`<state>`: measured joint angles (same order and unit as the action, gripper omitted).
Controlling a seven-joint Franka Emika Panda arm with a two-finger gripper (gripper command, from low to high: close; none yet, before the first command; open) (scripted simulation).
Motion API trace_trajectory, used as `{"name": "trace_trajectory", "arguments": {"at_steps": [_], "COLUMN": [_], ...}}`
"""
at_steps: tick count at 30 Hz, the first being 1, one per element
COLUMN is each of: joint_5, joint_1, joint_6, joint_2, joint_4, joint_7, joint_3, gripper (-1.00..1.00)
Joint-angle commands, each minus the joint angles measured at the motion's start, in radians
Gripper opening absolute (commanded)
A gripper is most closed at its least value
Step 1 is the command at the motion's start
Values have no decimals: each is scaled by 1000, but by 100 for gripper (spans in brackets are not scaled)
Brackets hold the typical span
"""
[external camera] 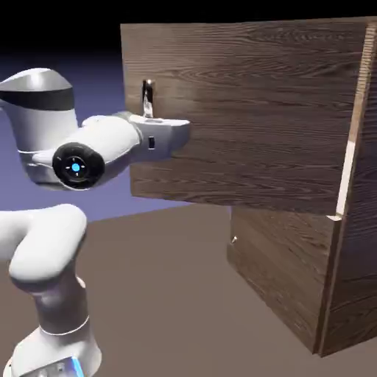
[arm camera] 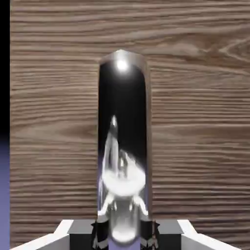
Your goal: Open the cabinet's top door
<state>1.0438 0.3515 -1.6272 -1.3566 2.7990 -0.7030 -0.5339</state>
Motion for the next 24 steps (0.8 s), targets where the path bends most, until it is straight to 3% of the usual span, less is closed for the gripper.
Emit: {"name": "trace_trajectory", "arguments": {"at_steps": [1, 13, 24], "joint_5": [-30, -305, -409], "joint_1": [-17, -384, -752], "joint_6": [27, 382, 619], "joint_2": [21, 252, 304], "joint_4": [-23, -421, -767], "joint_7": [-7, -63, -36], "joint_3": [-36, -449, -697], "gripper": [-100, -100, -100]}}
